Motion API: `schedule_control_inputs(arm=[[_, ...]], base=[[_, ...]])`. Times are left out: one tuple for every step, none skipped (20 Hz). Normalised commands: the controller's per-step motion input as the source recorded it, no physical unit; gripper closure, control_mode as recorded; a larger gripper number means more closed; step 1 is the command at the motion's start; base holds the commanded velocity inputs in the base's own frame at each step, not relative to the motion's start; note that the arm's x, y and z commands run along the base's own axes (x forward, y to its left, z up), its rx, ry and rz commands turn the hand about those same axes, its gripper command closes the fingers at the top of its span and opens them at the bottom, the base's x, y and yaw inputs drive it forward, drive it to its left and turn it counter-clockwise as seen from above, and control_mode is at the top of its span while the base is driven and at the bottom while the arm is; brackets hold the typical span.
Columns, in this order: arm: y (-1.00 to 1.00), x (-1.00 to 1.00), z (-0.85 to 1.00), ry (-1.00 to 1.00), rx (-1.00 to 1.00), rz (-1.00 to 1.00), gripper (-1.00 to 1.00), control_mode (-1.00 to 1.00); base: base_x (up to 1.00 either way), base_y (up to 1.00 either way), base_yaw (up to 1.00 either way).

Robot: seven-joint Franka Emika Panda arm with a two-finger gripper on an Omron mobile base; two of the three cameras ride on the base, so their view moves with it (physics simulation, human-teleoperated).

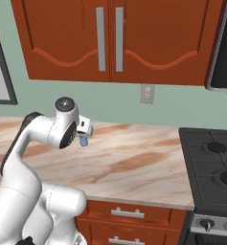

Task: Move the drinks to the dining counter.

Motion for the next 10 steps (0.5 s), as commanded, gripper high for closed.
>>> schedule_control_inputs(arm=[[0.00, 0.32, -0.14, 0.14, -0.04, 0.00, -1.00, -1.00], [0.00, 0.31, -0.17, 0.13, -0.05, 0.00, -1.00, -1.00], [0.00, 0.23, -0.24, 0.10, -0.06, 0.00, -1.00, -1.00], [0.00, 0.21, -0.28, 0.08, -0.07, 0.00, -1.00, -1.00], [0.00, 0.16, -0.29, 0.06, -0.06, 0.00, -1.00, -1.00], [0.00, 0.15, -0.29, 0.05, -0.06, 0.00, -1.00, -1.00], [0.00, 0.04, -0.34, 0.01, -0.05, 0.00, -1.00, -1.00], [0.00, 0.01, -0.35, 0.00, -0.05, 0.00, -1.00, -1.00], [0.00, 0.01, -0.36, 0.00, -0.05, 0.00, -1.00, -1.00], [0.00, 0.01, -0.30, 0.00, -0.06, 0.00, -1.00, -1.00]], base=[[0.00, 0.00, 0.00], [0.00, 0.00, 0.00], [0.00, 0.00, 0.00], [0.00, 0.00, 0.00], [0.00, 0.00, 0.00], [0.00, 0.00, 0.00], [0.00, 0.00, 0.00], [0.00, 0.00, 0.00], [0.00, 0.00, 0.00], [0.00, 0.00, 0.00]])
